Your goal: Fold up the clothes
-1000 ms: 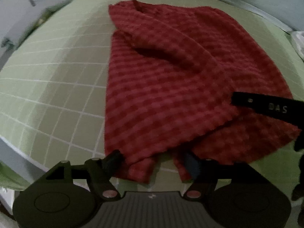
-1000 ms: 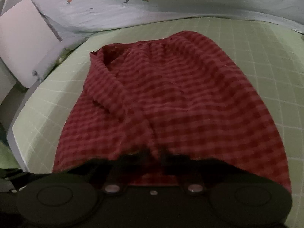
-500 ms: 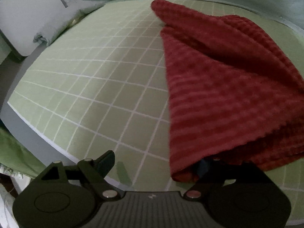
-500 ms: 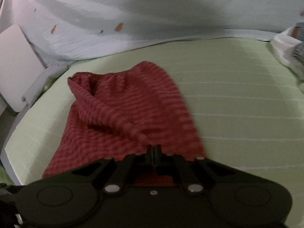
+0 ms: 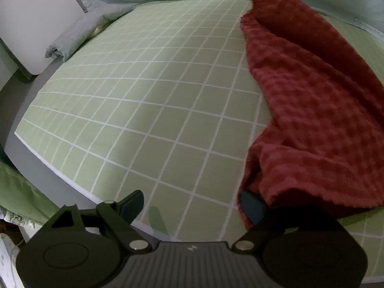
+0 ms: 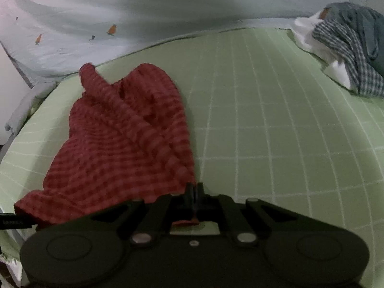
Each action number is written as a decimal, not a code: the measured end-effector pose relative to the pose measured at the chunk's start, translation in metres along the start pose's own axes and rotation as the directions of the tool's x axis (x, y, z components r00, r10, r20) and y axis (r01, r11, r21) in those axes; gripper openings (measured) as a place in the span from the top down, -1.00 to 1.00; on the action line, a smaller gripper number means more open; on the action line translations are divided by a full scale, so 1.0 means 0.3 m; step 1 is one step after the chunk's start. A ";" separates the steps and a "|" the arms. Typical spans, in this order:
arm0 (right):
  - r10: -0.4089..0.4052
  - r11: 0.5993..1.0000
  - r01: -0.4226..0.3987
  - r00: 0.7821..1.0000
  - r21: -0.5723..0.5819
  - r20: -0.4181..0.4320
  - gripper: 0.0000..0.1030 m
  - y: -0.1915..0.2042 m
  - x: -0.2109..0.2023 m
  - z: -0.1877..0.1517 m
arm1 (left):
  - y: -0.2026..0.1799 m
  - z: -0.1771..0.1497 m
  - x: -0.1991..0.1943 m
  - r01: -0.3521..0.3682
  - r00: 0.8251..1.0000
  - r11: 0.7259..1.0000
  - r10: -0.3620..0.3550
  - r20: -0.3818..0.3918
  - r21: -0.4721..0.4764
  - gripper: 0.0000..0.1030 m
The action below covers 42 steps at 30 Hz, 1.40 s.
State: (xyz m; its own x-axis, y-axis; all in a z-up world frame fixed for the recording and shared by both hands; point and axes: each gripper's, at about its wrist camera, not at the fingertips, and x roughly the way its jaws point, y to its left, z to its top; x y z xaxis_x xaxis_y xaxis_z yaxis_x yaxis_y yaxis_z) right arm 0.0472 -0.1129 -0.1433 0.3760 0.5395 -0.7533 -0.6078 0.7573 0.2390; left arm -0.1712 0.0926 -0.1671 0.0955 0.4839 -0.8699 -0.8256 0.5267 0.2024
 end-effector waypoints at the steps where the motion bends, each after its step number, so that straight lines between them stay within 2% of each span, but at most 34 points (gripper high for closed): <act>1: -0.001 1.000 0.001 1.000 0.001 -0.009 0.97 0.000 0.001 -0.006 | 0.002 0.000 0.001 0.002 1.000 1.000 -0.002 -0.002 -0.005 -0.72; 8: -0.023 0.999 0.020 0.998 -0.039 -0.067 0.90 0.033 0.029 0.003 | 0.052 0.013 0.010 0.032 0.998 0.998 -0.035 -0.049 -0.060 -0.72; 12: -0.036 0.998 0.031 0.995 -0.055 -0.097 0.79 0.035 0.028 0.019 | 0.108 0.021 0.002 0.008 0.997 0.994 -0.017 -0.080 -0.106 -0.70; 13: -0.042 0.998 0.037 0.993 -0.054 -0.108 0.64 0.034 0.026 0.021 | 0.126 0.022 -0.004 0.001 0.997 0.993 -0.010 -0.081 -0.121 -0.70; 14: -0.049 0.998 0.043 0.992 -0.053 -0.118 0.37 0.032 0.024 0.022 | 0.148 0.026 -0.010 -0.006 0.997 0.990 -0.005 -0.081 -0.139 -0.70; 15: -0.056 0.997 0.050 0.990 -0.050 -0.127 0.25 0.030 0.020 0.024 | 0.177 0.033 -0.014 -0.014 0.997 0.987 0.001 -0.081 -0.161 -0.70; 16: -0.062 0.997 0.057 0.990 -0.043 -0.128 0.15 0.026 0.012 0.028 | 0.201 0.041 -0.018 -0.023 0.997 0.983 0.008 -0.081 -0.183 -0.70; 18: -0.060 0.998 0.057 0.992 -0.025 -0.109 0.10 0.021 -0.004 0.043 | 0.242 0.057 -0.022 -0.034 0.997 0.975 0.017 -0.077 -0.220 -0.70; 22: -0.070 0.998 0.069 0.997 -0.013 -0.037 -0.42 0.026 -0.008 0.100 | 0.276 0.108 -0.022 -0.033 0.998 0.964 0.017 -0.065 -0.262 -0.70; 26: -0.047 0.998 0.048 0.999 -0.048 0.017 -0.69 0.073 0.037 0.189 | 0.254 0.178 -0.017 0.000 0.999 0.967 -0.010 -0.037 -0.254 -0.70; 29: -0.027 0.994 0.032 0.998 -0.108 0.052 -0.82 0.135 0.093 0.265 | 0.223 0.240 -0.003 0.032 0.999 0.974 -0.035 -0.012 -0.222 -0.70; 32: 0.003 0.988 0.009 0.997 -0.156 0.075 -0.80 0.201 0.163 0.348 | 0.191 0.331 0.036 0.067 0.998 0.981 -0.066 0.012 -0.181 -0.70; 34: 0.025 0.986 -0.009 0.995 -0.169 0.093 -0.71 0.240 0.207 0.401 | 0.169 0.400 0.068 0.094 0.995 0.984 -0.092 0.025 -0.153 -0.70; 36: 0.057 0.983 -0.037 0.993 -0.181 0.102 -0.53 0.268 0.258 0.457 | 0.142 0.467 0.101 0.121 0.992 0.985 -0.118 0.035 -0.124 -0.70; 38: 0.081 0.980 -0.062 0.992 -0.187 0.093 -0.11 0.294 0.316 0.515 | 0.105 0.534 0.137 0.140 0.990 0.985 -0.137 0.032 -0.097 -0.70; 40: 0.116 0.976 -0.098 0.990 -0.196 0.080 0.14 0.317 0.373 0.565 | 0.066 0.601 0.173 0.169 0.985 0.983 -0.166 0.037 -0.075 -0.70; 42: 0.154 0.967 -0.138 0.986 -0.214 0.060 0.27 0.339 0.432 0.608 | 0.036 0.656 0.210 0.189 0.982 0.980 -0.187 0.039 -0.065 -0.70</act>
State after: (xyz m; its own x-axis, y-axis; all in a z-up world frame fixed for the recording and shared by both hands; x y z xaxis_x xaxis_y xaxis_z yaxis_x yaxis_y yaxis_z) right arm 0.1617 0.1012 -0.1049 0.3191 0.6709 -0.6694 -0.7896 0.5788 0.2038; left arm -0.0646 0.2663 -0.1311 0.2697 0.4037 -0.8742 -0.8273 0.5618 0.0043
